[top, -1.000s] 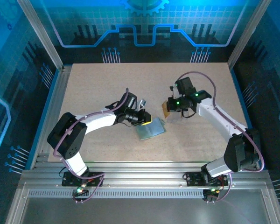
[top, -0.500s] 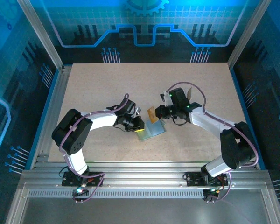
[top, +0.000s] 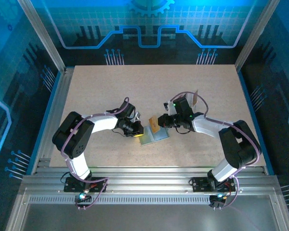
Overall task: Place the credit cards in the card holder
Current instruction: Insert the credit card into the card slot.
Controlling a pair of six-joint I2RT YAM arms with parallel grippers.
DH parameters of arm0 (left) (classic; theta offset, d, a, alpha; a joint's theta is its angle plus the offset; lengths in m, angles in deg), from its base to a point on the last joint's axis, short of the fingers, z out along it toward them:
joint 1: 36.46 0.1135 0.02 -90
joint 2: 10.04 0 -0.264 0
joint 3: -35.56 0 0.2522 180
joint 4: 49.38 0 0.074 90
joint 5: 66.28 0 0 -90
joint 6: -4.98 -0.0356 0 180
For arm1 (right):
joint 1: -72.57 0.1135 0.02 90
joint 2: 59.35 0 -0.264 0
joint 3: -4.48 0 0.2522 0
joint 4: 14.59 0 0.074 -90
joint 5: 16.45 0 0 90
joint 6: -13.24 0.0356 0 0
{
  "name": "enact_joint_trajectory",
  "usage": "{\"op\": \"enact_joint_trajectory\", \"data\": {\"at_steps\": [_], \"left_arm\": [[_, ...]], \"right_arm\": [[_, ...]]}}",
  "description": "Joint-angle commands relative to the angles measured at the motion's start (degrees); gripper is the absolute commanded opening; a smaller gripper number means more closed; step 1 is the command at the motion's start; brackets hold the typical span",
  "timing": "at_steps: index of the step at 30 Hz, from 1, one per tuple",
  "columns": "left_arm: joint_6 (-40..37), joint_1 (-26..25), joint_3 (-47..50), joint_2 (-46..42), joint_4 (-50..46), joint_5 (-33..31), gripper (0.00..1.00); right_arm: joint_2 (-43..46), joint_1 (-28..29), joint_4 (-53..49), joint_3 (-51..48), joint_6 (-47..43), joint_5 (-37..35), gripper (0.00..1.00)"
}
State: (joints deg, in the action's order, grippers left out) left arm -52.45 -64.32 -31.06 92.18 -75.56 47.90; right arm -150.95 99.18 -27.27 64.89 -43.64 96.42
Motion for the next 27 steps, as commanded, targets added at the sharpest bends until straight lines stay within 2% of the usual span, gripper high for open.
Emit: {"op": "enact_joint_trajectory", "data": {"at_steps": [1, 8, 27], "left_arm": [[-1.64, 0.52, 1.62, 0.18, -2.89, -1.44, 0.13], [-1.26, 0.52, 2.04, -0.06, -2.68, -1.33, 0.13], [-0.85, 0.65, 2.15, -0.44, -2.21, -0.72, 0.13]], "right_arm": [[-1.39, 0.81, 4.37, -1.40, 1.64, 1.77, 0.00], [-3.72, 1.51, 7.38, -2.17, 3.35, 2.45, 0.00], [-4.65, 2.77, 6.34, -2.99, 2.19, -0.78, 0.00]]}}
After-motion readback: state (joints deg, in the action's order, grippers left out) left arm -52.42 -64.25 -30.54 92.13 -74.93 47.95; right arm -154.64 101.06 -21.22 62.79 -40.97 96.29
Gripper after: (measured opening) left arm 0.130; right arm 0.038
